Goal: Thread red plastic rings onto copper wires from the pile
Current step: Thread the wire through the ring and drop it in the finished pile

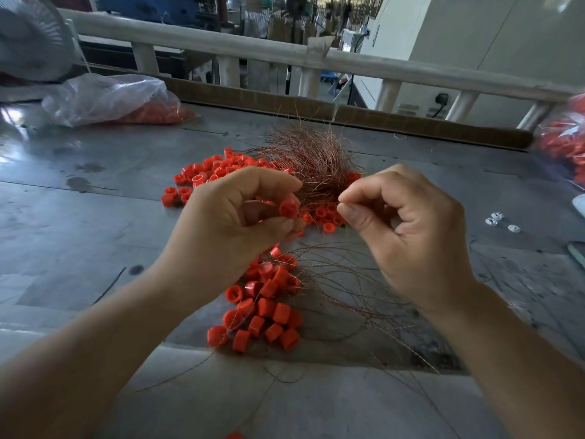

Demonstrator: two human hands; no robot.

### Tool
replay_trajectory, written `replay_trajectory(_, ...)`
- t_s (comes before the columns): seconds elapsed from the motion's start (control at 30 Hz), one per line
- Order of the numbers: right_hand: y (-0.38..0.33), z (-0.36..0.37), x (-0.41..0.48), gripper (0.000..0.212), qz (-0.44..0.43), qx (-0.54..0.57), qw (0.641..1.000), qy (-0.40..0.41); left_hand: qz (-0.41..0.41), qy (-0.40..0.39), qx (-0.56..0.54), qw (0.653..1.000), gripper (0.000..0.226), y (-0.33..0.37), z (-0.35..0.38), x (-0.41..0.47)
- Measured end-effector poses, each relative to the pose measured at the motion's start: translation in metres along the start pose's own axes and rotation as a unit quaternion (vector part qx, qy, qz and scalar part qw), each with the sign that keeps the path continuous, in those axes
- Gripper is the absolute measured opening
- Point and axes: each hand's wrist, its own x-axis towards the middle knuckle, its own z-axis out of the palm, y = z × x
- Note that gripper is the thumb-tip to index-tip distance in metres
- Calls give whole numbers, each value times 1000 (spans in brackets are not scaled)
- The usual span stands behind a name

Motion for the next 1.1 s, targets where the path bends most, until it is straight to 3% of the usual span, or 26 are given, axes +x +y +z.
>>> replay_trajectory(0.13,-4,3,-2,1,-12,-2,1000,-19,-6,9,-9,1000,26,2,2,0)
replay_trajectory(0.63,-8,6,-3,2,7,-17,999,-44,-13,-43,-76,996,35,9,2,-3)
replay_trajectory(0.8,-10,6,-4,1,15,-22,998,-54,-16,-46,-87,995,23,9,2,-3)
replay_trajectory(1.1,-13,5,-4,3,31,-13,998,-55,-26,-45,-92,994,35,7,3,-3)
